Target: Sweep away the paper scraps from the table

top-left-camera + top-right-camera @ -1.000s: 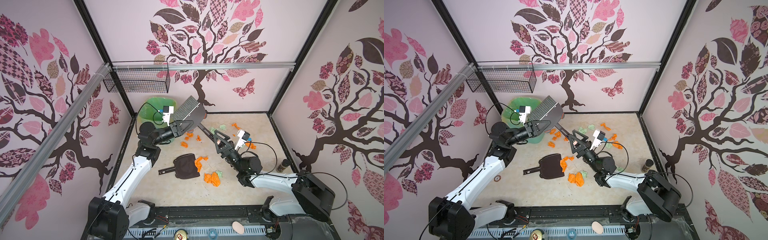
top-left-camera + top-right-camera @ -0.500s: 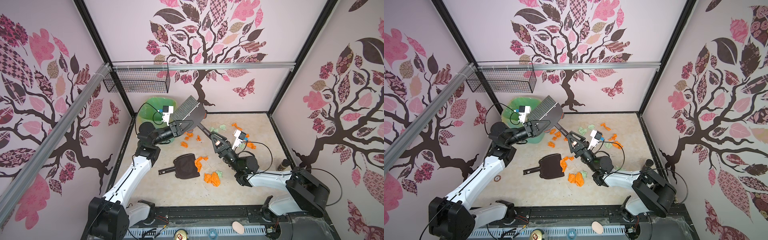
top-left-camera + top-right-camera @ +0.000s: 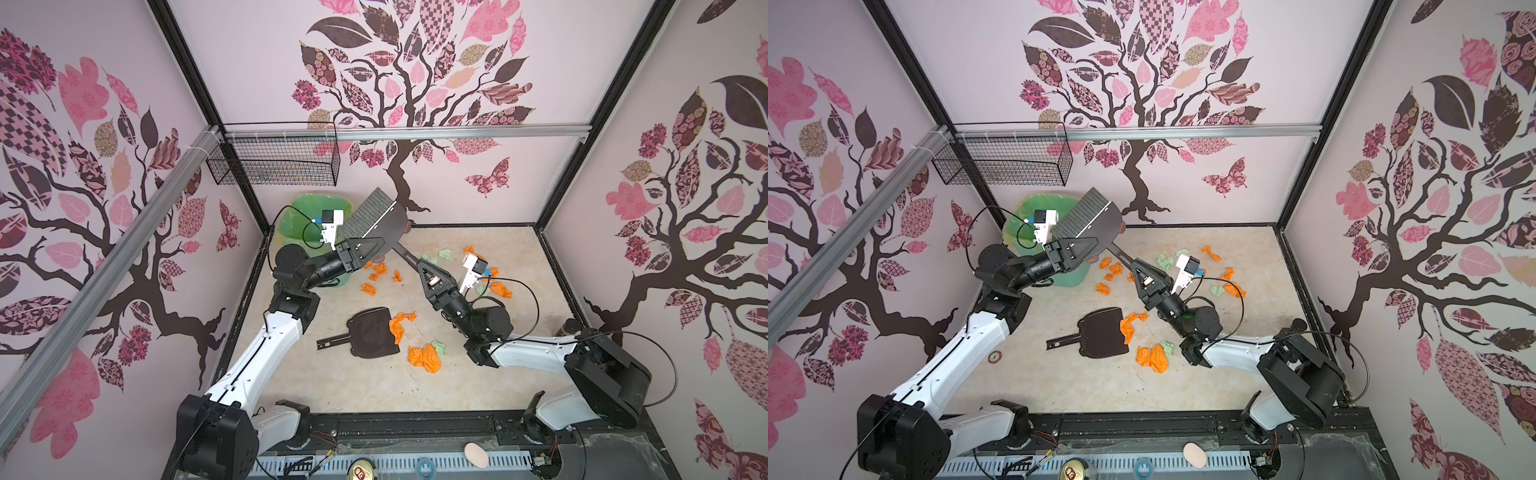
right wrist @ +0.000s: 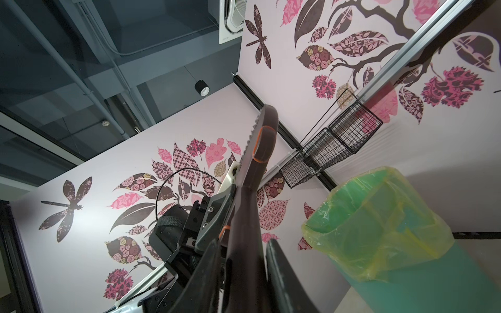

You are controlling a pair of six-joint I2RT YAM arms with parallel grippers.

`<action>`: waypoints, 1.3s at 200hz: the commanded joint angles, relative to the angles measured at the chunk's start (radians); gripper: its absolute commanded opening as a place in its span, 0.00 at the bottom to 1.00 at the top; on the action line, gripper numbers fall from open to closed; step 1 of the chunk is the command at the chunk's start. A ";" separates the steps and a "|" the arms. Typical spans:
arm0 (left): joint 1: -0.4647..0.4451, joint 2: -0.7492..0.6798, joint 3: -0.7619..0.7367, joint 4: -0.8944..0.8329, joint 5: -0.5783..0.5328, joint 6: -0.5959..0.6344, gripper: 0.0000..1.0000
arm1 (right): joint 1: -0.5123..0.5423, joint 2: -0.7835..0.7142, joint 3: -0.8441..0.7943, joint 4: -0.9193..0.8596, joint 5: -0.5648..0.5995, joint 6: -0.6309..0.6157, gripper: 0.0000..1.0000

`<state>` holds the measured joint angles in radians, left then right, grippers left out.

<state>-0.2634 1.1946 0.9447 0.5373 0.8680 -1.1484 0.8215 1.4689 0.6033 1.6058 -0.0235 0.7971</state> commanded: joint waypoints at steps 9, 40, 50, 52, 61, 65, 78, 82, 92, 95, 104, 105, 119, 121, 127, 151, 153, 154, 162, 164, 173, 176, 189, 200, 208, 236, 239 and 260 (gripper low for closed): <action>-0.011 -0.017 -0.026 0.014 0.041 0.036 0.00 | 0.003 0.003 0.048 0.126 -0.029 0.004 0.18; -0.010 -0.017 -0.018 -0.018 0.039 0.061 0.12 | 0.003 0.000 0.031 0.126 -0.022 0.019 0.11; -0.010 -0.018 -0.013 -0.034 0.038 0.072 0.30 | 0.002 -0.001 0.020 0.126 -0.016 0.023 0.10; -0.010 -0.018 -0.012 -0.038 0.038 0.076 0.32 | 0.002 -0.002 0.019 0.125 -0.015 0.025 0.10; -0.010 -0.017 -0.006 -0.058 0.041 0.093 0.47 | 0.003 -0.005 0.008 0.125 -0.012 0.025 0.10; -0.010 -0.016 -0.001 -0.070 0.044 0.102 0.53 | 0.003 -0.007 0.003 0.125 -0.008 0.025 0.10; -0.010 -0.013 0.027 -0.135 0.058 0.153 0.72 | 0.003 -0.014 -0.016 0.123 0.008 0.025 0.09; -0.008 -0.012 0.038 -0.162 0.066 0.177 0.76 | 0.002 -0.019 -0.023 0.120 0.015 0.024 0.09; -0.007 -0.011 0.075 -0.238 0.086 0.237 0.85 | 0.002 -0.044 -0.047 0.095 0.032 0.023 0.09; -0.007 -0.012 0.085 -0.263 0.093 0.260 0.87 | 0.003 -0.056 -0.053 0.078 0.038 0.019 0.08; -0.002 -0.013 0.108 -0.315 0.115 0.309 0.92 | 0.004 -0.102 -0.069 -0.023 0.047 -0.008 0.08; -0.001 -0.014 0.109 -0.320 0.118 0.315 0.93 | 0.003 -0.109 -0.071 -0.038 0.048 -0.013 0.08; 0.008 -0.026 0.134 -0.412 0.151 0.403 0.97 | 0.002 -0.207 -0.080 -0.240 0.065 -0.069 0.08; 0.008 -0.030 0.139 -0.432 0.156 0.420 0.97 | 0.003 -0.223 -0.081 -0.268 0.069 -0.077 0.08; 0.017 -0.042 0.150 -0.491 0.165 0.479 0.97 | 0.004 -0.268 -0.083 -0.362 0.085 -0.100 0.08; 0.057 -0.126 0.209 -0.819 0.160 0.816 0.97 | 0.005 -0.458 -0.054 -0.797 0.198 -0.201 0.08; 0.058 -0.135 0.216 -0.861 0.151 0.860 0.97 | 0.005 -0.474 -0.047 -0.836 0.209 -0.212 0.08; 0.058 -0.139 0.222 -0.883 0.145 0.883 0.97 | 0.005 -0.481 -0.044 -0.852 0.213 -0.217 0.08; 0.058 -0.174 0.261 -1.057 0.084 1.070 0.97 | 0.004 -0.529 -0.013 -1.008 0.251 -0.255 0.08; 0.059 -0.184 0.269 -1.094 0.068 1.104 0.97 | 0.004 -0.538 -0.005 -1.049 0.263 -0.261 0.08; 0.060 -0.211 0.300 -1.238 0.002 1.296 0.97 | 0.004 -0.575 0.035 -1.199 0.310 -0.295 0.07; 0.060 -0.213 0.318 -1.291 -0.029 1.356 0.97 | 0.004 -0.582 0.053 -1.258 0.323 -0.305 0.07; 0.063 -0.201 0.379 -1.483 -0.152 1.599 0.97 | 0.004 -0.596 0.131 -1.477 0.379 -0.345 0.07; 0.064 -0.184 0.396 -1.634 -0.233 1.803 0.97 | 0.004 -0.586 0.203 -1.639 0.421 -0.365 0.08; 0.064 -0.185 0.384 -1.719 -0.294 1.947 0.97 | 0.003 -0.568 0.254 -1.747 0.453 -0.373 0.08; 0.071 -0.297 0.120 -1.731 -0.505 2.307 0.97 | 0.003 -0.483 0.410 -2.022 0.536 -0.403 0.07; 0.071 -0.311 0.081 -1.720 -0.523 2.338 0.97 | 0.004 -0.472 0.427 -2.047 0.544 -0.406 0.07; 0.072 -0.379 -0.125 -1.655 -0.634 2.476 0.97 | 0.005 -0.370 0.561 -2.219 0.607 -0.428 0.07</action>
<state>-0.1974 0.8680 1.0050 -1.0412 0.4423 0.9539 0.8234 1.0172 1.0119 -0.2932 0.4583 0.4244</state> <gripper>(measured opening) 0.973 0.304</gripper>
